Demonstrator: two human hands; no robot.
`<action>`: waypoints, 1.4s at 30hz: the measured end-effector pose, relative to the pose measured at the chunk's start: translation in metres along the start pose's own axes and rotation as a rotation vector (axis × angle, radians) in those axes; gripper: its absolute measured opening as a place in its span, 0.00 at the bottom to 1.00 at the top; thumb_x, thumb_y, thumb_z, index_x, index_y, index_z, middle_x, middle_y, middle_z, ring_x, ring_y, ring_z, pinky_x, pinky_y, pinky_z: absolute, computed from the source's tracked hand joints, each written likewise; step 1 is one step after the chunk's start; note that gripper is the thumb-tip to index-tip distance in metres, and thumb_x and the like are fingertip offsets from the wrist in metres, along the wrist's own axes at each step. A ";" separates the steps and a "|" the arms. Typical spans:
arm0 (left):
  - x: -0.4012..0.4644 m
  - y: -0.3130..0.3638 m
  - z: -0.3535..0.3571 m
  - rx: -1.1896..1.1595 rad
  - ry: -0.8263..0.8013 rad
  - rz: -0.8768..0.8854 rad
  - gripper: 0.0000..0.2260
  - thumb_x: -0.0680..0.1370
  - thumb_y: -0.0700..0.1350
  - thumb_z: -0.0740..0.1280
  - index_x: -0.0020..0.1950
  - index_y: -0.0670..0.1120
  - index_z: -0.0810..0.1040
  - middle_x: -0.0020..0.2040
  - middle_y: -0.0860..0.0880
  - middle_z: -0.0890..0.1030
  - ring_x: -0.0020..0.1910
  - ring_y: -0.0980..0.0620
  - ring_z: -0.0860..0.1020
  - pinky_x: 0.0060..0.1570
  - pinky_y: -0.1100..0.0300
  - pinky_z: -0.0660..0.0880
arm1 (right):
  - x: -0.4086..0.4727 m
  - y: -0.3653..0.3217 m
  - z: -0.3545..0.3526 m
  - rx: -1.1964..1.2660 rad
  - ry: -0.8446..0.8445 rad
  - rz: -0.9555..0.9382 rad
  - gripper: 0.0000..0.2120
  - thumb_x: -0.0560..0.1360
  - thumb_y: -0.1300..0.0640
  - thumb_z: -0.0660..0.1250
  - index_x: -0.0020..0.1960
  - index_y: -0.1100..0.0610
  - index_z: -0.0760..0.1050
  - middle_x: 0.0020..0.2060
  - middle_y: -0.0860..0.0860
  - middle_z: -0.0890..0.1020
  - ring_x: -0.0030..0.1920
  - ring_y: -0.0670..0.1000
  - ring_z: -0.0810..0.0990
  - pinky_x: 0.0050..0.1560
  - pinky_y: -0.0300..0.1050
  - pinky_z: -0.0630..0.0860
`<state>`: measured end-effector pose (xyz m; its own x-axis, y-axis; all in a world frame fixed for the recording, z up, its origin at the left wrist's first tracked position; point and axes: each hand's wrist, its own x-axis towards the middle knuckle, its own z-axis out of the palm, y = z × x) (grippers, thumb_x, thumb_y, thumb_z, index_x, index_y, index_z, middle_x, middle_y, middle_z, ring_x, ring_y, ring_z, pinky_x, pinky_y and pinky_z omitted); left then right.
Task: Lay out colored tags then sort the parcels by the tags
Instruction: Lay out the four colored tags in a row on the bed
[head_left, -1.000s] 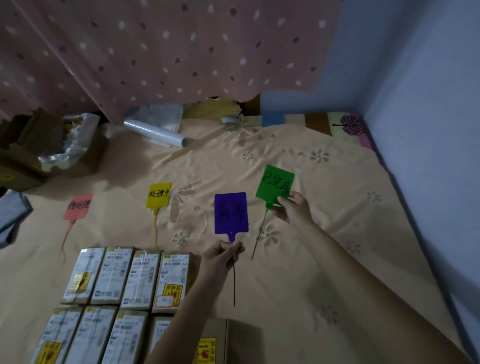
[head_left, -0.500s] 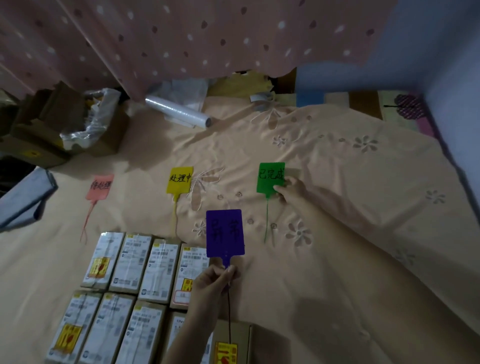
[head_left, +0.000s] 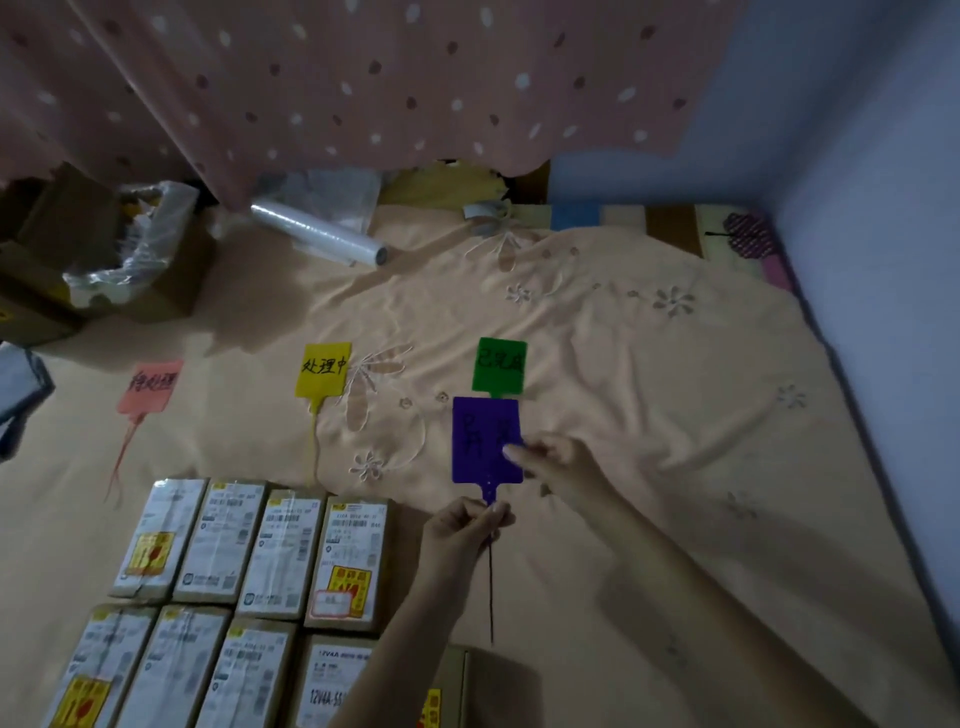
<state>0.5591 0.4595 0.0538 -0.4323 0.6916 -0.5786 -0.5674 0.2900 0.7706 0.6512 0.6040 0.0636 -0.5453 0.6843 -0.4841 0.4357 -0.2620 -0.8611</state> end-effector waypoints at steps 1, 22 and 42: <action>0.001 -0.002 0.014 0.022 -0.033 -0.009 0.06 0.73 0.36 0.70 0.36 0.41 0.77 0.37 0.44 0.83 0.40 0.49 0.81 0.45 0.57 0.75 | -0.013 0.006 -0.004 0.066 0.010 -0.004 0.10 0.73 0.54 0.73 0.48 0.60 0.81 0.35 0.52 0.82 0.35 0.49 0.78 0.29 0.36 0.72; 0.010 -0.049 0.102 0.132 -0.038 -0.121 0.03 0.78 0.38 0.65 0.45 0.40 0.77 0.45 0.44 0.83 0.43 0.48 0.81 0.46 0.58 0.75 | 0.068 0.063 -0.212 0.213 0.497 0.116 0.17 0.74 0.67 0.70 0.61 0.61 0.71 0.52 0.63 0.83 0.25 0.44 0.82 0.29 0.38 0.76; -0.001 -0.025 0.101 0.157 -0.007 -0.038 0.04 0.79 0.40 0.64 0.45 0.41 0.75 0.45 0.45 0.83 0.42 0.48 0.82 0.43 0.58 0.75 | 0.017 0.064 -0.211 -0.302 0.487 0.036 0.20 0.73 0.53 0.69 0.64 0.56 0.75 0.55 0.55 0.82 0.52 0.55 0.80 0.46 0.44 0.71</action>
<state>0.6444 0.5187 0.0619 -0.4077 0.6823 -0.6068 -0.4665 0.4156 0.7808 0.8212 0.7425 0.0330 -0.1647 0.9317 -0.3238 0.6720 -0.1343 -0.7282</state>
